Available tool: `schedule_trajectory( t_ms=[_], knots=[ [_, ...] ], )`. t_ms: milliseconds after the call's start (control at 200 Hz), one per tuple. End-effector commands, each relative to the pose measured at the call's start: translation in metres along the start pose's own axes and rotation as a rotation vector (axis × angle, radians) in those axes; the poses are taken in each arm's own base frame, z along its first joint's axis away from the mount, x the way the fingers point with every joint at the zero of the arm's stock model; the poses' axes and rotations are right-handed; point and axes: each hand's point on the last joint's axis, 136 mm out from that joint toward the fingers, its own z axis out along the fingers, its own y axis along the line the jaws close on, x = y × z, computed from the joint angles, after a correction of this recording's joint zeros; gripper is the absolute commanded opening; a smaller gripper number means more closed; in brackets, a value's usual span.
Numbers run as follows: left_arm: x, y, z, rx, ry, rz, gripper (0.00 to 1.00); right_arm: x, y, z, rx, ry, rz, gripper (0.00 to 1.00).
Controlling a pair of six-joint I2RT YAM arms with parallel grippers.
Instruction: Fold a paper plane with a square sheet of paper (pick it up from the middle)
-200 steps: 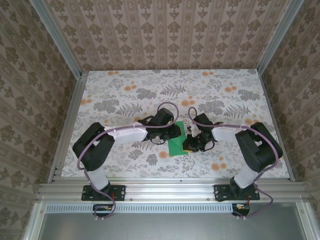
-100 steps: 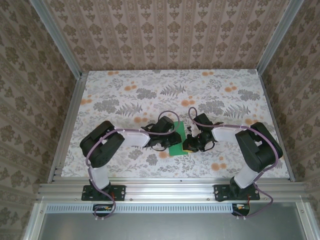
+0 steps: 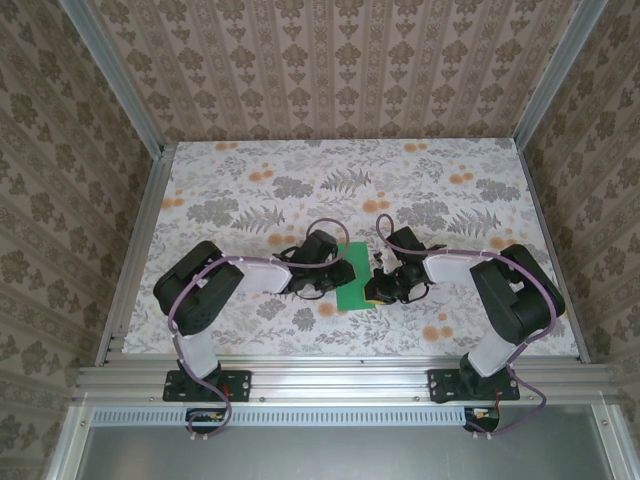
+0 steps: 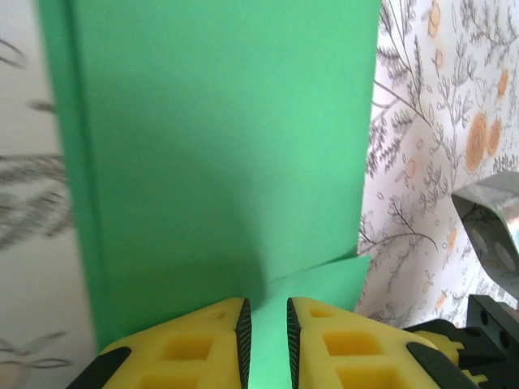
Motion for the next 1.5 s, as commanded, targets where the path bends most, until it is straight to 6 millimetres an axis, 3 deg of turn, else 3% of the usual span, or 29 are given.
schedule_trajectory(
  t_ms=[0,260,490,600,745,905,1070,1230,1365,1495],
  knots=[
    [-0.010,0.037,-0.009,-0.116,-0.041,0.005,0.23,0.029,-0.050,0.010,0.183,0.071,0.082,0.11],
    [-0.017,0.052,-0.013,-0.122,-0.053,-0.022,0.23,0.026,-0.048,0.011,0.171,0.066,0.083,0.11],
    [-0.030,0.055,-0.034,-0.117,-0.089,-0.025,0.24,0.024,-0.046,0.011,0.165,0.063,0.085,0.11],
    [-0.036,0.037,-0.045,-0.073,-0.101,-0.003,0.24,0.024,-0.043,0.011,0.153,0.062,0.086,0.11],
    [-0.033,-0.004,-0.058,-0.003,-0.100,0.071,0.25,0.020,-0.040,0.011,0.142,0.054,0.084,0.11],
    [-0.017,-0.034,-0.051,0.023,-0.056,0.132,0.24,0.018,-0.038,0.010,0.138,0.049,0.081,0.11],
    [-0.003,-0.026,-0.024,0.023,0.000,0.080,0.23,0.016,-0.031,0.009,0.113,0.042,0.078,0.12],
    [0.010,-0.008,-0.003,-0.031,0.046,0.051,0.21,0.008,-0.012,-0.001,0.064,0.014,0.052,0.12],
    [0.015,0.012,0.005,-0.094,0.063,0.025,0.19,0.002,0.011,-0.013,0.016,-0.015,0.015,0.14],
    [0.018,0.018,0.004,-0.112,0.065,0.019,0.19,-0.004,0.031,-0.015,-0.012,-0.027,-0.022,0.14]
  ],
)
